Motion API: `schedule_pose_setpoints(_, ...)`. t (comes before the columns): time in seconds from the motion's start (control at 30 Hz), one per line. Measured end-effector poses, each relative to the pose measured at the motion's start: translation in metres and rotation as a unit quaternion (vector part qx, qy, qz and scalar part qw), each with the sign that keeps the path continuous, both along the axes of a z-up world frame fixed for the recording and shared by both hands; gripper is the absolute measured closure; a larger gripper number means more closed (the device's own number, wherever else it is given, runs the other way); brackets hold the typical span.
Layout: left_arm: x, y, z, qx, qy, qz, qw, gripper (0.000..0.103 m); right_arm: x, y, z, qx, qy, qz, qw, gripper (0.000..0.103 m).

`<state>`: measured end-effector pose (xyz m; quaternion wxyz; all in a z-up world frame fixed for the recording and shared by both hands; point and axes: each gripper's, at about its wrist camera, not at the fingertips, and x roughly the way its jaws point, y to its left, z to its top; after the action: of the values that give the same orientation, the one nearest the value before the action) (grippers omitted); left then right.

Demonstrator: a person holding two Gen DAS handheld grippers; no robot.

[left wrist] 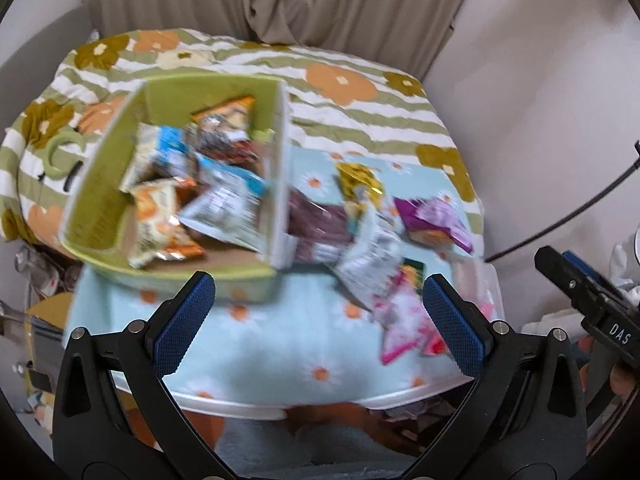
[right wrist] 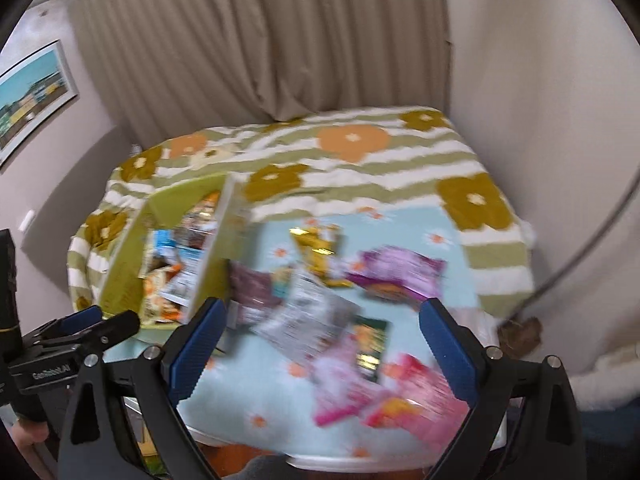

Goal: Organize snacks
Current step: 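Move both tools back over the tray toward the pink snack packets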

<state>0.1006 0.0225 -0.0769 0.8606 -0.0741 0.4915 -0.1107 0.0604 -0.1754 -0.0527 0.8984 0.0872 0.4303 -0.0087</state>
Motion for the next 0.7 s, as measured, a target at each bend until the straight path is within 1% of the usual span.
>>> schedule_pose_setpoints(0.1,-0.012,-0.028,-0.011,-0.006,0.008,0.006,0.9999,0.000,-0.018,-0.030,-0.011,0.006,0.016,-0.021,1.000,0.007)
schedule_pose_setpoints(0.23,-0.028,-0.060,-0.029,-0.016,0.015,0.024,0.9995,0.000,-0.036,-0.063,-0.032,0.017,0.039,-0.028,0.999,0.007)
schedule_pose_setpoints(0.4,-0.031,-0.090,-0.062,-0.014,0.049,0.019,0.9985,0.000,-0.053,-0.097,-0.068,0.035,0.070,-0.035,0.996,0.007)
schedule_pose_setpoints(0.47,-0.029,-0.101,-0.080,-0.021,0.063,0.018,0.9976,0.000,-0.055,-0.104,-0.079,0.043,0.077,-0.037,0.995,0.007)
schedule_pose_setpoints(0.57,-0.023,-0.113,-0.106,-0.019,0.084,0.018,0.9961,0.000,-0.058,-0.110,-0.102,0.070,0.090,-0.041,0.993,0.007)
schedule_pose_setpoints(0.63,-0.014,-0.122,-0.126,-0.022,0.109,0.008,0.9938,0.000,-0.057,-0.112,-0.116,0.084,0.099,-0.044,0.991,0.007)
schedule_pose_setpoints(0.7,-0.005,-0.130,-0.140,-0.030,0.121,0.002,0.9922,0.000,-0.057,-0.114,-0.132,0.088,0.107,-0.052,0.989,0.007)
